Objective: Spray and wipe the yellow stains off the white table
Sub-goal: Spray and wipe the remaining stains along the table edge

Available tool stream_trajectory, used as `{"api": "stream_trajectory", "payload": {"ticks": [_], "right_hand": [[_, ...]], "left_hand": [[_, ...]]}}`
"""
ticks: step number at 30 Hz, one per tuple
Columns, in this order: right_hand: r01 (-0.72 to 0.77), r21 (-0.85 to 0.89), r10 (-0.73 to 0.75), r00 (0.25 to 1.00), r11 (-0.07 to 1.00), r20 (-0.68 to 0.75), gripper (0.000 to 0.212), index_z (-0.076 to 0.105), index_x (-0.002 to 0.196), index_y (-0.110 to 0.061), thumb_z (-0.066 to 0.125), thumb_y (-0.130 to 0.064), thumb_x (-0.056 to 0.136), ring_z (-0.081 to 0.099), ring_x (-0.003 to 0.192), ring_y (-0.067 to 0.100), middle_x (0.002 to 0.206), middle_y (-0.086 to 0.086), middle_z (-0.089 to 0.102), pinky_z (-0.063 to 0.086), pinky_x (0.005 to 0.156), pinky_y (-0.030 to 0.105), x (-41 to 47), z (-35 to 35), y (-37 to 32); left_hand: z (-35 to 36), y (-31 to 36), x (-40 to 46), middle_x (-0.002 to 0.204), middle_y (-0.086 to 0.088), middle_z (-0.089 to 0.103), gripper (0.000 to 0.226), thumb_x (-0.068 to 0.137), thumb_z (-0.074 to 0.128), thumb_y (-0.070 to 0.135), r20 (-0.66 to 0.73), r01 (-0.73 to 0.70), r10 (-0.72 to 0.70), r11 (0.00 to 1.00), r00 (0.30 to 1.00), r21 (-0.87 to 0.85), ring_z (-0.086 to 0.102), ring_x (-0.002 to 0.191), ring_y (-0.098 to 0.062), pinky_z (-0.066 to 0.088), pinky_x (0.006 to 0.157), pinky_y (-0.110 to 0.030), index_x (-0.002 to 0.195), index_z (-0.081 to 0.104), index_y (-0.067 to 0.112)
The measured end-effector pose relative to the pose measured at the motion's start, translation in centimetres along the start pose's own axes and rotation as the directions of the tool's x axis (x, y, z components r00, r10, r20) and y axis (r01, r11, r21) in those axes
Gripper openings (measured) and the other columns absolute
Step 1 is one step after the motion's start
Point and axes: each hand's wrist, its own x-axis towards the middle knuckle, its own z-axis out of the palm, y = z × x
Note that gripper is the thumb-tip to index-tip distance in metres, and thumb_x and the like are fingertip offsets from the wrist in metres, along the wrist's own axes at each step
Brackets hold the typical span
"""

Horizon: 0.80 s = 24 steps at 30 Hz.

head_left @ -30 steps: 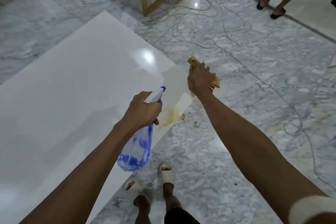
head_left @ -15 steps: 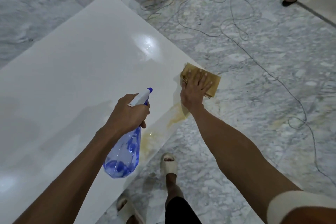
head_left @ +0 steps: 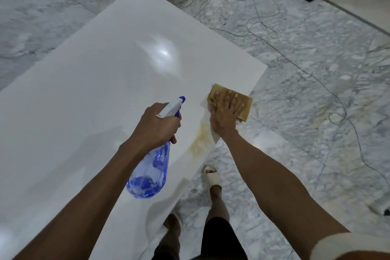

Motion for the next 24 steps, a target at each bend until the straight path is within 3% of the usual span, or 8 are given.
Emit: {"api": "stream_trajectory", "payload": {"ticks": [3,7,16,19,24], "right_hand": [[0.006,0.032,-0.008,0.999,0.999,0.053,0.060,0.021,0.158,-0.029,0.021,-0.047,0.101,0.006,0.152,0.045,0.165,0.020,0.013,-0.001,0.116,0.069,-7.3,0.3,-3.9],[-0.031,0.034,0.030,0.998,0.999,0.054,0.063,0.026,0.157,-0.028,0.018,-0.048,0.098,0.013,0.150,0.047,0.163,0.021,0.020,0.005,0.116,0.071,-10.6,0.8,-6.4],[-0.019,0.041,0.017,0.998,0.999,0.062,0.059,0.029,0.155,-0.029,0.024,-0.046,0.099,0.015,0.150,0.046,0.162,0.021,0.023,0.001,0.115,0.070,-19.0,1.9,-11.0],[-0.018,0.074,0.013,0.997,0.997,0.075,0.062,0.026,0.156,-0.032,0.018,-0.049,0.097,0.008,0.152,0.044,0.165,0.018,0.017,-0.005,0.116,0.067,-21.8,2.0,-12.6],[-0.011,0.076,0.006,0.997,0.997,0.073,0.063,0.026,0.156,-0.032,0.015,-0.050,0.097,0.006,0.152,0.043,0.165,0.017,0.015,-0.004,0.117,0.068,-26.8,2.2,-15.4]], "left_hand": [[-3.1,-5.0,-4.6,0.099,-0.028,0.072,0.042,0.079,0.052,0.026,0.046,-0.052,0.052,0.999,0.998,0.005,0.066,0.042,-0.014,0.057,0.072,-0.043,0.100,0.061,-0.008],[-4.4,-7.6,-6.5,0.095,-0.026,0.074,0.048,0.069,0.048,0.027,0.028,-0.040,0.040,0.999,0.999,0.002,0.068,0.046,-0.018,0.060,0.078,-0.055,0.099,0.064,-0.006],[-7.6,-14.6,-11.6,0.094,-0.027,0.074,0.048,0.063,0.050,0.024,-0.022,-0.004,0.004,1.000,1.000,0.020,0.070,0.050,-0.023,0.060,0.078,-0.054,0.099,0.064,-0.005],[-8.4,-17.2,-14.1,0.093,-0.029,0.073,0.046,0.062,0.051,0.023,-0.031,0.001,-0.001,1.000,1.000,-0.008,0.067,0.046,-0.019,0.060,0.080,-0.054,0.096,0.064,-0.005],[-9.5,-22.2,-19.6,0.091,-0.028,0.074,0.043,0.060,0.051,0.023,-0.060,-0.014,0.014,1.000,0.998,-0.003,0.067,0.049,-0.020,0.060,0.078,-0.053,0.094,0.066,0.000]]}}
